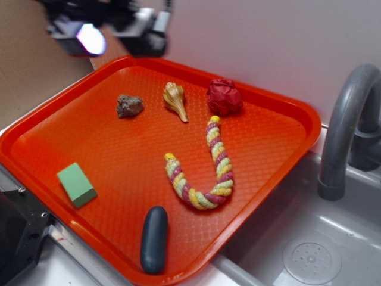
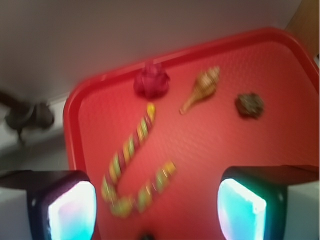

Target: Grab the multicolored rope.

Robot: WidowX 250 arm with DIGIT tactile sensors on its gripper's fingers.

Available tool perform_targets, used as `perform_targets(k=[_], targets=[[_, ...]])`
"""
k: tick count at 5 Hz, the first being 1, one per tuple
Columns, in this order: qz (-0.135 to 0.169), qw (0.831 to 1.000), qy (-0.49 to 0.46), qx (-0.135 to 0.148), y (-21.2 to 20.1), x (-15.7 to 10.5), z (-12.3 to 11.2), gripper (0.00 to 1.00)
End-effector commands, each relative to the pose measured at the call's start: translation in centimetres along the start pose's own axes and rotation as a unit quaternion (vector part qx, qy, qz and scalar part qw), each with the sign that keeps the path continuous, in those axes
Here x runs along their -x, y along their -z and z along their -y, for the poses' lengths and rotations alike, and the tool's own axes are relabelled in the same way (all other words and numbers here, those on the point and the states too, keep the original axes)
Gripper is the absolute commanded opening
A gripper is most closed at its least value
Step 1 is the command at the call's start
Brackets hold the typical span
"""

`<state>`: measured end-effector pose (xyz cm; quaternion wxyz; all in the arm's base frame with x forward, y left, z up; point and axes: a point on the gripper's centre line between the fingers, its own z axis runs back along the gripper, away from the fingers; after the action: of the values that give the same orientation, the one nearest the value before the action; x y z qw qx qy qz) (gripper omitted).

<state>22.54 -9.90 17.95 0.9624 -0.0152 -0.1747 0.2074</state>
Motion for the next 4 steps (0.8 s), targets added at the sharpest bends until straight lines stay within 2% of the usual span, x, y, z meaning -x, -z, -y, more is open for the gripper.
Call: perform_targets(k=[1,2,4], targets=[[0.028,0.997,-0.064,-0.034,6.0,-3.0,1.8,1.0],[0.016,0.997,-0.064,-0.037,8.6,-3.0,1.3,1.0],[-0.018,0.998,-0.06,-0.012,14.2,-3.2,1.2,1.0]])
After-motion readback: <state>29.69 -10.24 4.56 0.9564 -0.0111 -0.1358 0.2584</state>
